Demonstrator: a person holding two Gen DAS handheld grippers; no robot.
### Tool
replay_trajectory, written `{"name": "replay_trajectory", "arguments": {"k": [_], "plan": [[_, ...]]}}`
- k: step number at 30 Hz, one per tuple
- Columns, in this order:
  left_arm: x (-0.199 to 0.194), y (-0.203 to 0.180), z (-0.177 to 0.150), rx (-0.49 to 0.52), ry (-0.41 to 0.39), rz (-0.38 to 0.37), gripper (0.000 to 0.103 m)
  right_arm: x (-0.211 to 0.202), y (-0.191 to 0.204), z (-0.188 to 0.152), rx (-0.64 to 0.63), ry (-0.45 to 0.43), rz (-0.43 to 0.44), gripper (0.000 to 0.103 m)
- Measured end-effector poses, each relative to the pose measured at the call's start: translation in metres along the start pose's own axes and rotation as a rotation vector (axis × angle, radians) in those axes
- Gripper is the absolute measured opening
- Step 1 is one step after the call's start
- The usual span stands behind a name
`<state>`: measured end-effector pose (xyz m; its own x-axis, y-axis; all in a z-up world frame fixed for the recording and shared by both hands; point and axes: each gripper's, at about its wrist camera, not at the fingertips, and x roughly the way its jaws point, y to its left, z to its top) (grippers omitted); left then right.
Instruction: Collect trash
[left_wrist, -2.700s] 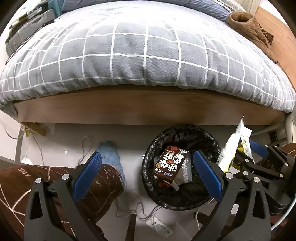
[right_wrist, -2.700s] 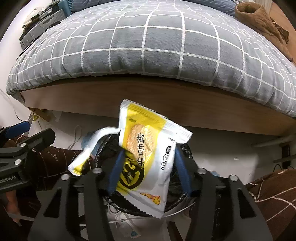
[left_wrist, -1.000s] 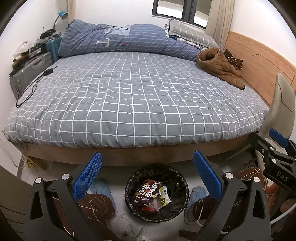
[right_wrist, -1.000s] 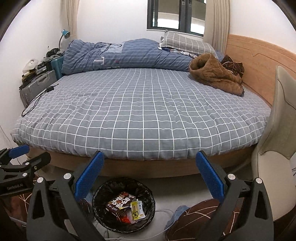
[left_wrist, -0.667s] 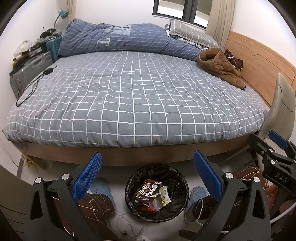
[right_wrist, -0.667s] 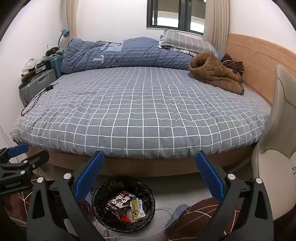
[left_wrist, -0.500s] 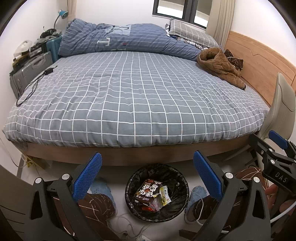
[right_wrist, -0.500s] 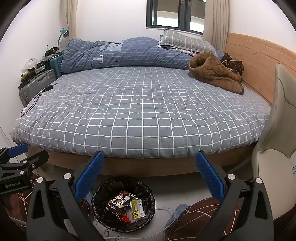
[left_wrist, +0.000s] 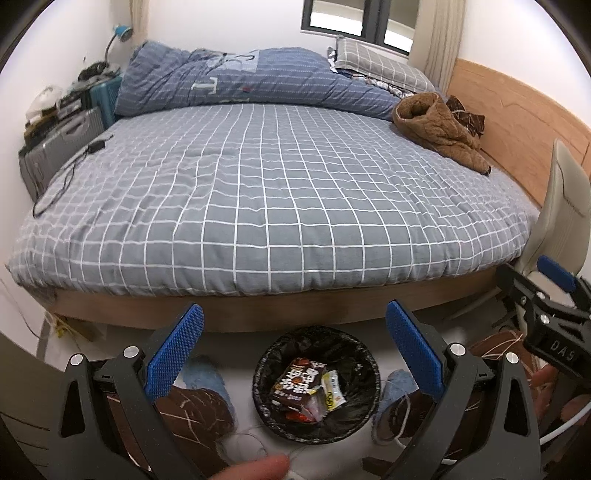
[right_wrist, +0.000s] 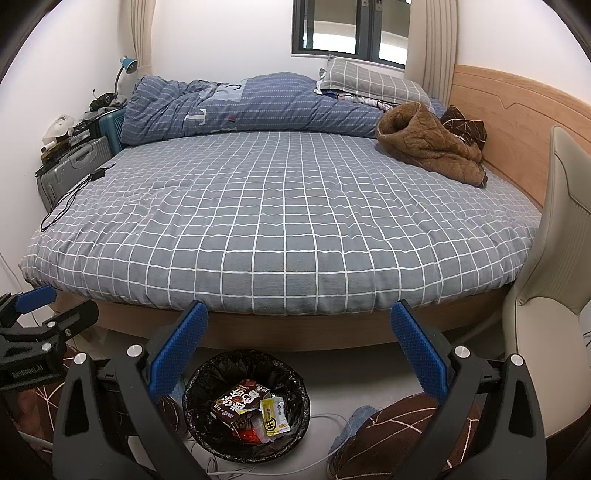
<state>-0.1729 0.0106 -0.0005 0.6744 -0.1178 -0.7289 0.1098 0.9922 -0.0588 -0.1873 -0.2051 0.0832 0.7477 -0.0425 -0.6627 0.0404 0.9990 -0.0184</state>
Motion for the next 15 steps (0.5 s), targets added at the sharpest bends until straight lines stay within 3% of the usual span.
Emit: {"name": "replay_trajectory", "arguments": {"k": [15], "plan": [[-0.0010,-0.0027,0.0001,-0.007,-0.004,0.029,0.097,0.0012,0.0008,-0.0014,-0.002,0.002,0.001,0.095]]}}
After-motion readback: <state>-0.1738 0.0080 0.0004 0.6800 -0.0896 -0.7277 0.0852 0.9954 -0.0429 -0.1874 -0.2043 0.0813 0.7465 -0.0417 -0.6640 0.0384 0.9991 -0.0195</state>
